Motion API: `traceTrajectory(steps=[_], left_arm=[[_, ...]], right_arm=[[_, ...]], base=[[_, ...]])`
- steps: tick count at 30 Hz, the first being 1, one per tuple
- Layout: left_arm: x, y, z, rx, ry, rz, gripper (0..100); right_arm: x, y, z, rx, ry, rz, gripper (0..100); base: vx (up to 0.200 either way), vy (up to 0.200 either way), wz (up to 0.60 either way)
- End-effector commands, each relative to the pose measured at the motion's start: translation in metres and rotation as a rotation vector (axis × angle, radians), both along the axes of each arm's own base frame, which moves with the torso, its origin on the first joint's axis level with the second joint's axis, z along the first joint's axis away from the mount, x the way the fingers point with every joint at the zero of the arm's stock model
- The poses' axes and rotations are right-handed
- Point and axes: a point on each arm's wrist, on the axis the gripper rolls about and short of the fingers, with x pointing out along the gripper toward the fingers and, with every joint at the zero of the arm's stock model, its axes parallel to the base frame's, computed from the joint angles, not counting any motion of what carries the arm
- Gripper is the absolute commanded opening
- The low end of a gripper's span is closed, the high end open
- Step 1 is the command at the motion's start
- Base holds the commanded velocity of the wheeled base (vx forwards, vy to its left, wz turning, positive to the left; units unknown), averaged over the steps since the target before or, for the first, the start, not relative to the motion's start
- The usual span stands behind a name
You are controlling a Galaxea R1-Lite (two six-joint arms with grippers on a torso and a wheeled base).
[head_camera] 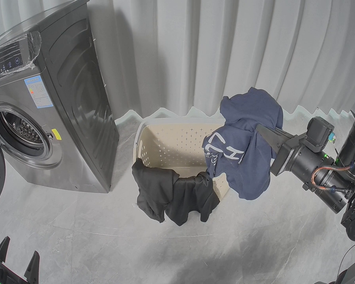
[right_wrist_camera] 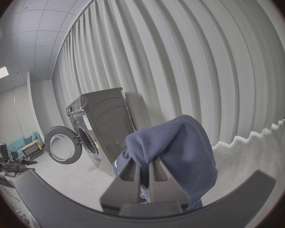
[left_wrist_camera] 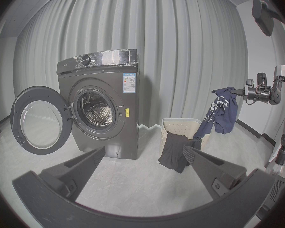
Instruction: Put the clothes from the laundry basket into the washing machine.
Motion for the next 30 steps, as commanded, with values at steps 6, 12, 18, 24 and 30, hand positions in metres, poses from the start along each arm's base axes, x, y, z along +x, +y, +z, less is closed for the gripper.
traceTrajectory(steps=[6,12,18,24,30], left_arm=[[0.000,0.000,-0.004,-0.001,-0.005,0.000,100],[0.000,0.000,-0.004,-0.001,-0.005,0.000,100],[0.000,0.000,-0.004,-0.002,-0.005,0.000,100],[0.000,0.000,-0.004,-0.001,-0.004,0.000,100],[0.000,0.000,-0.004,-0.001,-0.005,0.000,100]], right_arm=[[-0.005,0.008,0.000,0.009,-0.011,0.039,0],[-0.006,0.010,0.004,0.017,-0.022,0.051,0],[-0.007,0.012,0.006,0.028,-0.035,0.059,0],[-0.011,0.016,0.009,0.046,-0.056,0.083,0],[-0.015,0.020,0.012,0.060,-0.072,0.108,0]], base=[[0.000,0.200,0.00],[0.000,0.200,0.00],[0.000,0.200,0.00],[0.000,0.200,0.00],[0.000,0.200,0.00]])
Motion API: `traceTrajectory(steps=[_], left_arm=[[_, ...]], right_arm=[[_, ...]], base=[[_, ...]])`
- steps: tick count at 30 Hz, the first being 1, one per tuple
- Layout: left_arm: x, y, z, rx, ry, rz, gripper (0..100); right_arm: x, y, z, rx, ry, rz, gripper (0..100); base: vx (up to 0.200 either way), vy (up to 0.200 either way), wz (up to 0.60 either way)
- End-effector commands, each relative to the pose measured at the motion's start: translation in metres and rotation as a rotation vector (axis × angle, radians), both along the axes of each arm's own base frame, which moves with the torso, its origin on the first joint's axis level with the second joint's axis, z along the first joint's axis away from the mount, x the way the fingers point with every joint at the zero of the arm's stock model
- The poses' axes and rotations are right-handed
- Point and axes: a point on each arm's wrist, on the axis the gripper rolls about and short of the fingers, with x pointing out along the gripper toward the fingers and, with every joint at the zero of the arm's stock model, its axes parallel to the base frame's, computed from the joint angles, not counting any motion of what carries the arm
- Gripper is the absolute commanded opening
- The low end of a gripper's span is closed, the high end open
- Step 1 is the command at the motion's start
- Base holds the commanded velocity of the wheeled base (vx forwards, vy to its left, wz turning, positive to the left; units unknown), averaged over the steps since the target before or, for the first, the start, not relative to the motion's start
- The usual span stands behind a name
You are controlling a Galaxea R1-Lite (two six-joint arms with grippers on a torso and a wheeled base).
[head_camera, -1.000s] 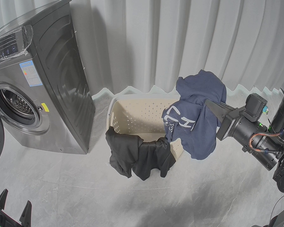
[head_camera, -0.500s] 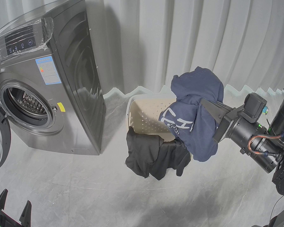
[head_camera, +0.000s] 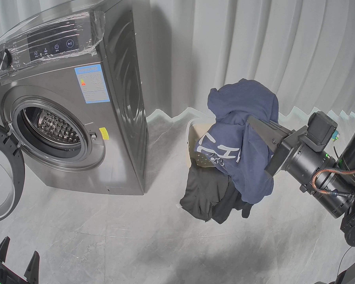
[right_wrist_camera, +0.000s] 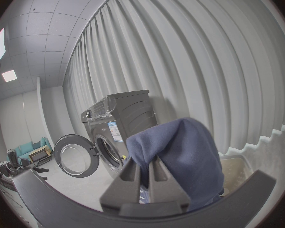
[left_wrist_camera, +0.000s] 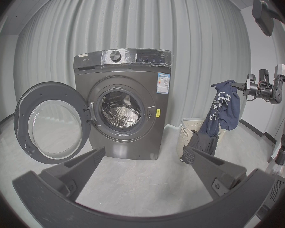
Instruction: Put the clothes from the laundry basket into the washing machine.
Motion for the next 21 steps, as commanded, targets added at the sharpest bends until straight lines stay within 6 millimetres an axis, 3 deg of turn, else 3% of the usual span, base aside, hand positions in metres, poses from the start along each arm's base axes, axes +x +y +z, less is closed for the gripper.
traceTrajectory(steps=[1,21], left_arm=[[-0.0004,0.0000,-0.0041,0.000,-0.005,0.000,100],[-0.0004,0.0000,-0.0039,0.000,-0.006,0.000,100]], right_arm=[[-0.0013,0.0020,-0.0005,-0.002,0.002,0.010,0],[-0.0033,0.0087,0.0079,0.036,-0.033,0.035,0]], base=[[0.000,0.200,0.00],[0.000,0.200,0.00]])
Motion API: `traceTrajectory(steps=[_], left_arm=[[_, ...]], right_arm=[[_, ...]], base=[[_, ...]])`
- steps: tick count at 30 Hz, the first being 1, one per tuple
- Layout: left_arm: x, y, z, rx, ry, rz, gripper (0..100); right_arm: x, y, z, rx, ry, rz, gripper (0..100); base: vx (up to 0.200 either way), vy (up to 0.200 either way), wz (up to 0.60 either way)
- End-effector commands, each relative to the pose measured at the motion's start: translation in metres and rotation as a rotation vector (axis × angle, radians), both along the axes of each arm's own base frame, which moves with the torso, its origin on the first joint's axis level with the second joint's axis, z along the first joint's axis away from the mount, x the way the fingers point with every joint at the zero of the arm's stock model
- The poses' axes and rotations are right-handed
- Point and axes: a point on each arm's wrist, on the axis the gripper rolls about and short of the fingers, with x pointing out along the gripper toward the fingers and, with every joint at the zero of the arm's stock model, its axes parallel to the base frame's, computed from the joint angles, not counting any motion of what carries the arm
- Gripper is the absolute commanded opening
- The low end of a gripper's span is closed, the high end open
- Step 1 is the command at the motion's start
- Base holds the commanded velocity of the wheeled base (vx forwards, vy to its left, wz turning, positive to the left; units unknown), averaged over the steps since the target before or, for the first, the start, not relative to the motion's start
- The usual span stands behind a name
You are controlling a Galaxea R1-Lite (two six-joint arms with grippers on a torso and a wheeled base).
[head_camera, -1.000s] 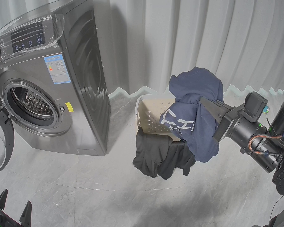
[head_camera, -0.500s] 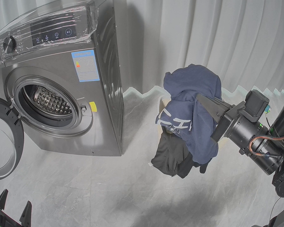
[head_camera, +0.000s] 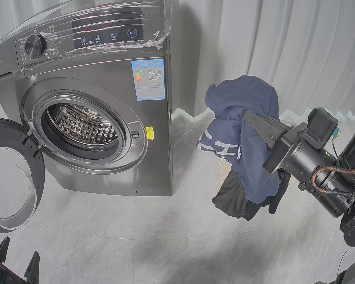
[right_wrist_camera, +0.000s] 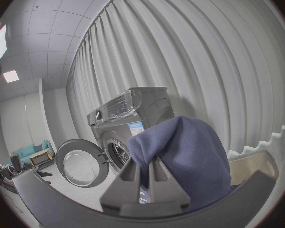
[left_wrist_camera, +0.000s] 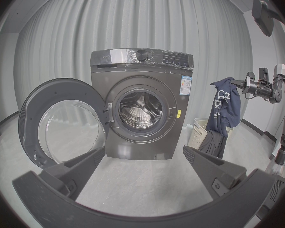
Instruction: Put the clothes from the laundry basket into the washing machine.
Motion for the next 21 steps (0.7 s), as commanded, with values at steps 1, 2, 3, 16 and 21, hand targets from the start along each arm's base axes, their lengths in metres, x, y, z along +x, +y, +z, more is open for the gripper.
traceTrajectory(steps=[1,2,3,16,21], left_arm=[[0.000,0.000,-0.004,-0.001,-0.004,0.001,100],[0.000,0.000,-0.004,-0.001,-0.004,0.001,100],[0.000,0.000,-0.004,-0.001,-0.004,0.001,100],[0.000,0.000,-0.004,-0.001,-0.004,0.001,100],[0.000,0.000,-0.004,-0.001,-0.004,0.001,100]], right_arm=[[-0.001,0.003,0.002,0.010,-0.010,0.012,0],[-0.001,0.003,0.004,0.014,-0.014,0.012,0],[-0.001,0.004,0.006,0.022,-0.020,0.014,0],[0.008,0.005,0.008,0.032,-0.022,-0.010,0],[0.012,0.003,0.003,0.020,-0.008,-0.025,0]], base=[[0.000,0.200,0.00],[0.000,0.200,0.00],[0.000,0.200,0.00],[-0.031,0.031,0.00],[-0.200,0.000,0.00]])
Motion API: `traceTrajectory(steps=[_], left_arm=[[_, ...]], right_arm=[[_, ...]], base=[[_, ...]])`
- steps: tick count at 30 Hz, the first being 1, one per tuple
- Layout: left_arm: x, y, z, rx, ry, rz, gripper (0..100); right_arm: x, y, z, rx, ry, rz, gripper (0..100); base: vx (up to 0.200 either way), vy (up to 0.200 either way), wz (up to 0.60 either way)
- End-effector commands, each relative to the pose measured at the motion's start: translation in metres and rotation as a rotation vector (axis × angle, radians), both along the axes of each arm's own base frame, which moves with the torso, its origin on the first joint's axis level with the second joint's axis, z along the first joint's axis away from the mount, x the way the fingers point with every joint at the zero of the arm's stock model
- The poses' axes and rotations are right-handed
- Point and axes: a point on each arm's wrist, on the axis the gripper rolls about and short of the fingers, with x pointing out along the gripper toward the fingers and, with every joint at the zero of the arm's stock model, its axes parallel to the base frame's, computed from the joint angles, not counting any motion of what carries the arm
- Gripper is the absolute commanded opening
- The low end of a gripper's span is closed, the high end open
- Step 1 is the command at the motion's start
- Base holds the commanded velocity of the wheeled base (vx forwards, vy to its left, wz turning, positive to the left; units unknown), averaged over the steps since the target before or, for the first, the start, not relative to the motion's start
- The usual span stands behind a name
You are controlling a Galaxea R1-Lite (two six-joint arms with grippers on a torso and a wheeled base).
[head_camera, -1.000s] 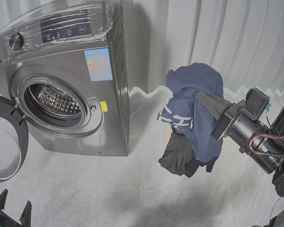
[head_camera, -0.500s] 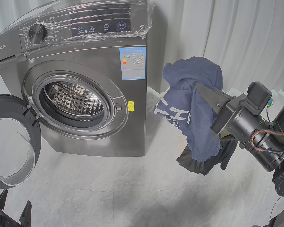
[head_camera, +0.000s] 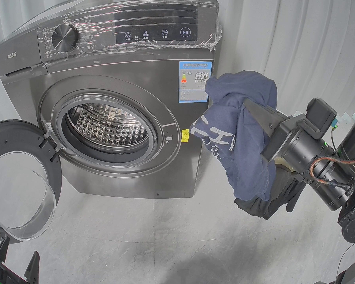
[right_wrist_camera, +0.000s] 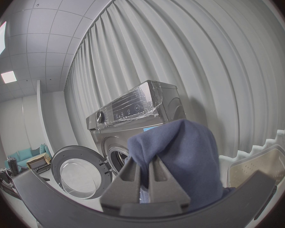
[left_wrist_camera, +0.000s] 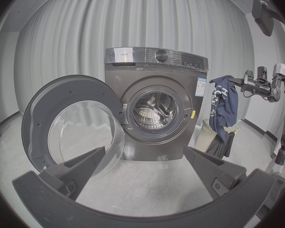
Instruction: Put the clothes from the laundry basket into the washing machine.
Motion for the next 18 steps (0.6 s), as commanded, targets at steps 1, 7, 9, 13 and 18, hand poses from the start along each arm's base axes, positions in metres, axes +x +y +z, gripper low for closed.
traceTrajectory(steps=[1,7,9,13,18], left_arm=[[-0.0004,0.0000,-0.0042,-0.001,-0.004,0.000,100],[-0.0004,0.0000,-0.0040,-0.002,-0.005,0.000,100],[-0.0004,0.0000,-0.0040,-0.002,-0.005,0.000,100],[-0.0004,0.0000,-0.0042,-0.001,-0.004,0.000,100],[-0.0004,0.0001,-0.0042,-0.001,-0.004,-0.002,100]], right_arm=[[0.0073,-0.0019,-0.0073,-0.019,0.020,-0.024,0],[0.0087,-0.0028,-0.0089,-0.023,0.025,-0.030,0],[0.0087,-0.0028,-0.0089,-0.023,0.025,-0.030,0],[0.0085,-0.0029,-0.0109,-0.029,0.030,-0.028,0],[0.0088,-0.0010,-0.0137,-0.036,0.038,-0.025,0]], base=[[-0.200,0.000,0.00],[-0.033,0.000,0.00],[0.000,0.000,0.00],[0.000,0.100,0.00],[0.000,0.200,0.00]])
